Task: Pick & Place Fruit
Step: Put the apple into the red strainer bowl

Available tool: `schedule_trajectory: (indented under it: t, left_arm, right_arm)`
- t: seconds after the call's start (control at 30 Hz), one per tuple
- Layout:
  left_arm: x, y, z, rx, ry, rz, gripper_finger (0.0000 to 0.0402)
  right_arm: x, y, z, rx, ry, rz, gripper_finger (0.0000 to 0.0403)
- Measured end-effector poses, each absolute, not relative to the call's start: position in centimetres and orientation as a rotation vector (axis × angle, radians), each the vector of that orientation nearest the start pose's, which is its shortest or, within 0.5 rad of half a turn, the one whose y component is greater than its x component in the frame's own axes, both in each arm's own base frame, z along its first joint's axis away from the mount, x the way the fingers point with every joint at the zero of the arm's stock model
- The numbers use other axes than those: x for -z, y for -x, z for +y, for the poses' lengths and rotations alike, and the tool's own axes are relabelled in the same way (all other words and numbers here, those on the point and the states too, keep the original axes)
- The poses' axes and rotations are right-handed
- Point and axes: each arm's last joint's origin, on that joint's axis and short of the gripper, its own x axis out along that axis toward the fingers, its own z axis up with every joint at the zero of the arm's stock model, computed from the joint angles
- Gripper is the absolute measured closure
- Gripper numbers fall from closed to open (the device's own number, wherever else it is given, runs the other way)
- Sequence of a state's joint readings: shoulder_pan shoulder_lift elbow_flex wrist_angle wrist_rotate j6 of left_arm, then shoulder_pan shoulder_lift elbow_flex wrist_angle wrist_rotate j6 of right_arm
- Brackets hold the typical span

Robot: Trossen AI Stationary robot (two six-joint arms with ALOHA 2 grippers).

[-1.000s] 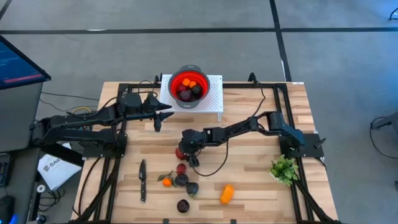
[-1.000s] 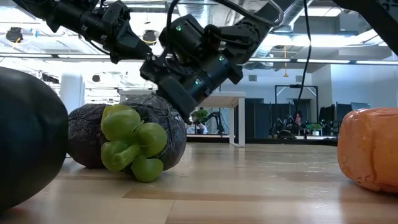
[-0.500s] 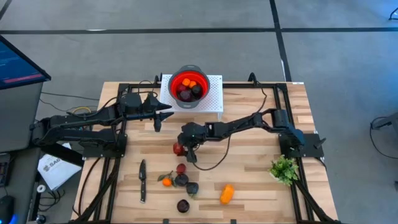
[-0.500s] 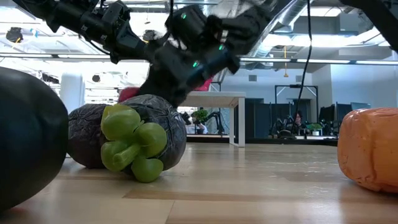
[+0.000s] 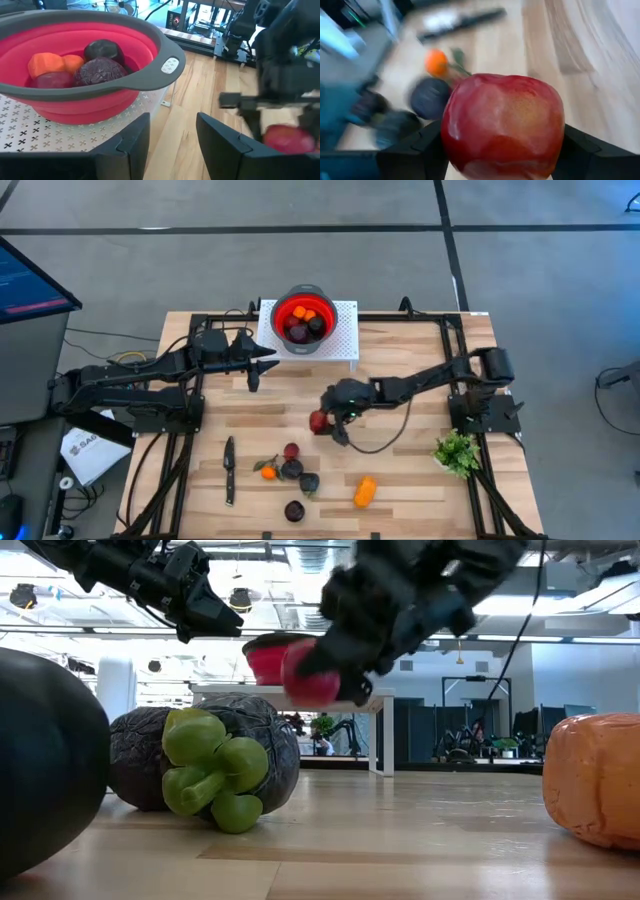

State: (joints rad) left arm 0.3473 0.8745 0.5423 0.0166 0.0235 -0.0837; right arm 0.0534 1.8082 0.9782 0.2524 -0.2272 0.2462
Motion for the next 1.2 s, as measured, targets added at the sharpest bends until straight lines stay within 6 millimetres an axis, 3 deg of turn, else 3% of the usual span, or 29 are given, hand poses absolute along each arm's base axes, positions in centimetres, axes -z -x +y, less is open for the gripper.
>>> schedule_trajectory:
  t: [0.23,0.37,0.57,0.77,0.9,1.07,1.2]
  left_arm:
    - [-25.3,-18.3,6.5,-0.334,0.140,0.294,0.0248]
    - [-25.4,-18.3,6.5,-0.334,0.139,0.290,0.0248]
    - [-25.4,-18.3,6.5,-0.334,0.139,0.289,0.0248]
    - [-25.4,-18.3,6.5,-0.334,0.139,0.287,0.0248]
    - [-25.4,-18.3,6.5,-0.334,0.139,0.287,0.0248]
    - [-25.4,-18.3,6.5,-0.333,0.133,0.288,0.0248]
    - [-25.4,-18.3,6.5,-0.331,0.119,0.291,0.0248]
  right_arm:
    - [-17.4,-35.3,3.4,-0.138,-0.389,0.084,0.0152]
    - [-18.0,-35.7,2.7,-0.094,-0.390,-0.103,0.0152]
    - [-21.2,-37.2,0.1,-0.056,-0.369,-0.310,0.0152]
    - [-25.5,-39.0,-3.0,0.031,-0.193,-0.468,0.0152]
    - [-27.8,-40.8,-5.1,0.098,-0.136,-0.388,0.0152]
    - [-30.4,-43.2,-8.2,0.192,-0.107,-0.021,0.0152]
    - [-33.2,-43.0,-10.4,0.245,-0.038,0.234,0.0152]
